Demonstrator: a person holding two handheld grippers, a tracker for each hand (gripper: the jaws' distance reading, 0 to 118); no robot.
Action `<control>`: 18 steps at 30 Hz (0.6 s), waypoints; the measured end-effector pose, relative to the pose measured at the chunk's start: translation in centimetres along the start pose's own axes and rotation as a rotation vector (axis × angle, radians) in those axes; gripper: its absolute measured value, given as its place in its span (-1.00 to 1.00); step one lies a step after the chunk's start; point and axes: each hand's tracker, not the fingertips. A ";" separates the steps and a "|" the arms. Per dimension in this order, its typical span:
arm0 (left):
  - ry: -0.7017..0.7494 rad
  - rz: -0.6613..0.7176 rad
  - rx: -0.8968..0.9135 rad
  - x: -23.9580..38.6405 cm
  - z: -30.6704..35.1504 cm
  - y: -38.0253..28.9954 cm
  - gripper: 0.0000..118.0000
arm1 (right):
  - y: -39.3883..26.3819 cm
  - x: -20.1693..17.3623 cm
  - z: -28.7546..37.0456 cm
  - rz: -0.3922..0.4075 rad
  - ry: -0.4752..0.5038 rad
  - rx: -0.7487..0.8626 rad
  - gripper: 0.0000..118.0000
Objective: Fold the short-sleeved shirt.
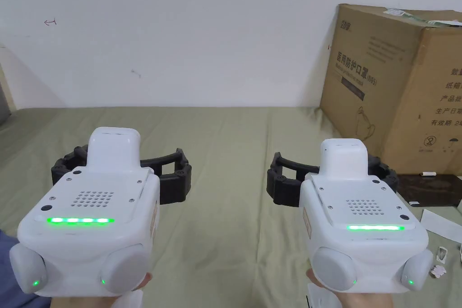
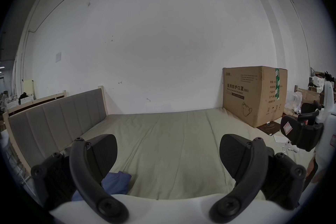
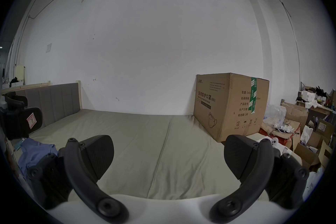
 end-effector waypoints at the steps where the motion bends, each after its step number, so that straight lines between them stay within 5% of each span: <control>1: 0.003 0.000 0.006 0.0 0.0 0.0 0.93 | 0.0 0.1 0.0 -0.003 0.000 0.000 1.00; 18: 0.013 0.000 -0.026 0.2 0.2 -0.1 0.92 | 0.1 0.7 0.2 -0.032 0.010 -0.021 1.00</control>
